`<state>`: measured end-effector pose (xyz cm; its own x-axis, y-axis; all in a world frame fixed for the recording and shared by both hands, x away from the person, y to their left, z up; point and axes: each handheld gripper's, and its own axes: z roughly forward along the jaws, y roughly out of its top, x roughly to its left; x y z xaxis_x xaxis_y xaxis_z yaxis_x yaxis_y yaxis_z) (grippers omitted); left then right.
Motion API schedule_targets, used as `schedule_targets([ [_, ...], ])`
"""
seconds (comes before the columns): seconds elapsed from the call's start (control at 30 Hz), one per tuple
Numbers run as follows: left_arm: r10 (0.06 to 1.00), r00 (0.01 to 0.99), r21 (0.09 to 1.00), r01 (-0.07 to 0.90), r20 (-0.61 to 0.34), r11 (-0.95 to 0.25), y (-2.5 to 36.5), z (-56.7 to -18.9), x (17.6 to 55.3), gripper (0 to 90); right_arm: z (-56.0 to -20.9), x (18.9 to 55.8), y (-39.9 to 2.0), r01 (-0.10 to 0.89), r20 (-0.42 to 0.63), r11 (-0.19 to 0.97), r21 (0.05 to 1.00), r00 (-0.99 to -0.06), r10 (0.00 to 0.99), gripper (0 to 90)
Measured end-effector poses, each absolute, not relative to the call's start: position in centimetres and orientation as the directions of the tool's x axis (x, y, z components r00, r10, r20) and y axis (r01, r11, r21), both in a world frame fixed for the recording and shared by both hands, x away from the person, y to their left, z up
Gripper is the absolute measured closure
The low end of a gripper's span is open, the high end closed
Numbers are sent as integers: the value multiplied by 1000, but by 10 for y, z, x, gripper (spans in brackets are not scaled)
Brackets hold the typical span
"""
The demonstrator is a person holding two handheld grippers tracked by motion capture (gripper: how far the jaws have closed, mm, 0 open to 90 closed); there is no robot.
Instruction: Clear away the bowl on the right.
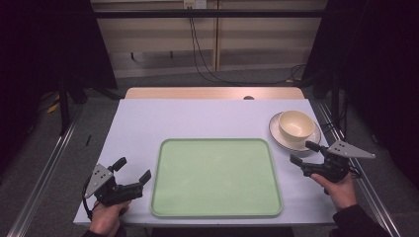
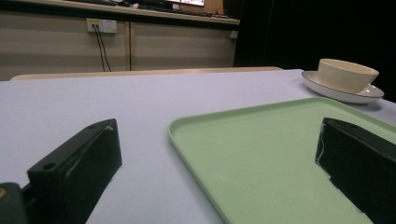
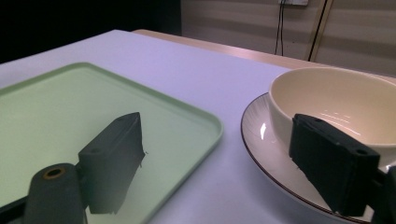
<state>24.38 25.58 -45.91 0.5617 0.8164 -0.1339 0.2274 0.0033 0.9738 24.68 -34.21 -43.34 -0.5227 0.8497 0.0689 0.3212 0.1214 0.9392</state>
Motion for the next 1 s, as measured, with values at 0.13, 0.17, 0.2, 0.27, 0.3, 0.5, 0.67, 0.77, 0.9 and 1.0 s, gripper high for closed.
schedule_targets([
  [0.13, 815, 565, 974, 227, -131, -1, 256, -459, 244, 3, -434, 253, -350, 348, 63, 136, 928, -506, 860, 174],
  [0.17, 815, 565, 974, 227, -131, -1, 256, -459, 244, 3, -434, 253, -350, 348, 63, 136, 928, -506, 860, 174],
  [0.2, 815, 564, 974, 227, -134, 2, 255, -459, 244, 3, -431, 255, -353, 346, 58, 140, 928, -504, 862, 174],
  [0.27, 815, 564, 974, 227, -133, 2, 255, -459, 244, 3, -427, 257, -357, 349, 58, 133, 928, -487, 871, 176],
  [0.3, 815, 564, 974, 227, -133, 2, 255, -459, 244, 3, -427, 257, -357, 349, 58, 133, 928, -487, 871, 176],
  [0.5, 815, 564, 974, 227, -132, 0, 255, -459, 244, 3, -424, 266, -370, 370, 89, 120, 921, -501, 861, 198],
  [0.67, 817, 563, 974, 227, -127, -6, 255, -459, 244, 3, -418, 277, -379, 390, 83, 120, 913, -466, 881, 199],
  [0.77, 819, 560, 974, 228, -125, -8, 255, -459, 244, 3, -415, 282, -380, 392, 74, 126, 911, -457, 887, 203],
  [0.9, 816, 563, 974, 226, -128, -4, 255, -459, 244, 3, -412, 294, -381, 406, 39, 162, 899, -445, 895, 195],
  [1.0, 820, 560, 975, 223, -120, -9, 256, -459, 244, 3, -412, 303, -380, 414, 31, 172, 894, -440, 897, 175],
])
